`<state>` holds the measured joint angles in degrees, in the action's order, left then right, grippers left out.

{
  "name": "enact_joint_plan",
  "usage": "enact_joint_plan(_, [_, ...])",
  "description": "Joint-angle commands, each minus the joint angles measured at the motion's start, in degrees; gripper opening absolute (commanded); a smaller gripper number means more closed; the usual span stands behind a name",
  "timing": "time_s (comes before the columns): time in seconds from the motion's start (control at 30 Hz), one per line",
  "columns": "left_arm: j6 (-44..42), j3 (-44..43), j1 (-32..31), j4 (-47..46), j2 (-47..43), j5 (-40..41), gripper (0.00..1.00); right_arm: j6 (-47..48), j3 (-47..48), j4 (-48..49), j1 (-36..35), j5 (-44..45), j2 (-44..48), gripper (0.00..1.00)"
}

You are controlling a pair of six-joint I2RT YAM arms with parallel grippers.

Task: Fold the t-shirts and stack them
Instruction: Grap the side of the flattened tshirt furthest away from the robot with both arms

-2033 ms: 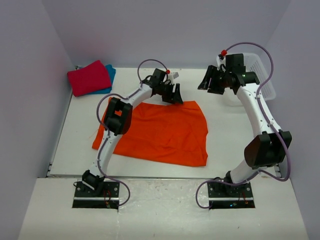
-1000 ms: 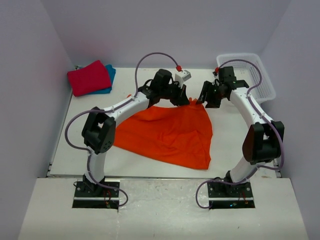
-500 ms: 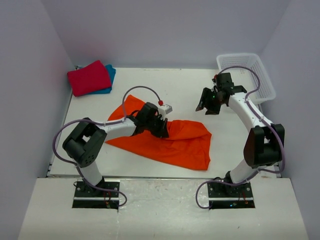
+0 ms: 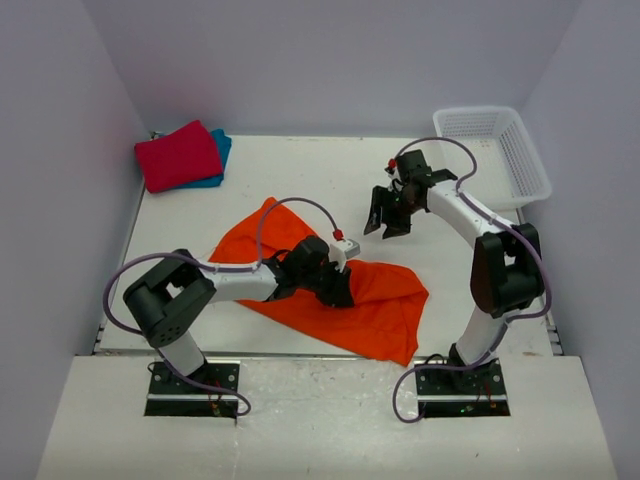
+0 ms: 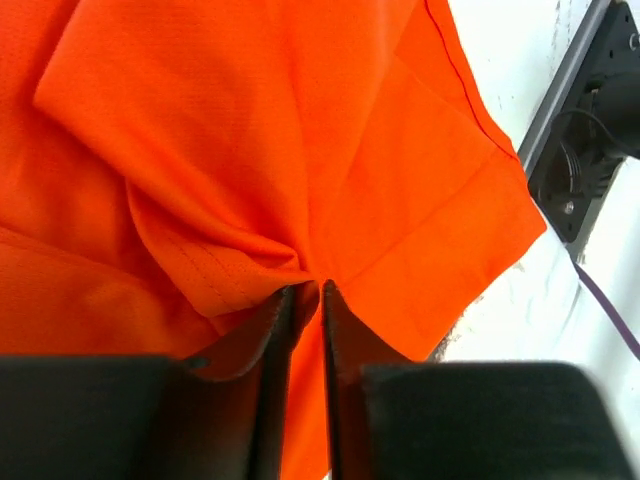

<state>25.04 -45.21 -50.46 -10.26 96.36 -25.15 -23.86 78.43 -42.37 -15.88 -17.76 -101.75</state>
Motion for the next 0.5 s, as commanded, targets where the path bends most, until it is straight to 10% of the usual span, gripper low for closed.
enact_joint_plan(0.0, [1.4, 1.2, -0.4, -3.5, -2.1, 1.9, 0.25, 2.2, 3.2, 0.8, -1.5, -4.3, -1.2, 0.57])
enact_joint_plan(0.2, [-0.2, -2.0, -0.3, 3.6, -4.2, 12.0, 0.69, 2.8, 0.1, 2.6, -4.3, -6.9, -0.5, 0.57])
enact_joint_plan(0.47, [1.7, -16.0, 0.4, 20.7, -4.8, 36.3, 0.74, 4.4, -2.1, 2.2, -7.0, -8.1, 0.0, 0.55])
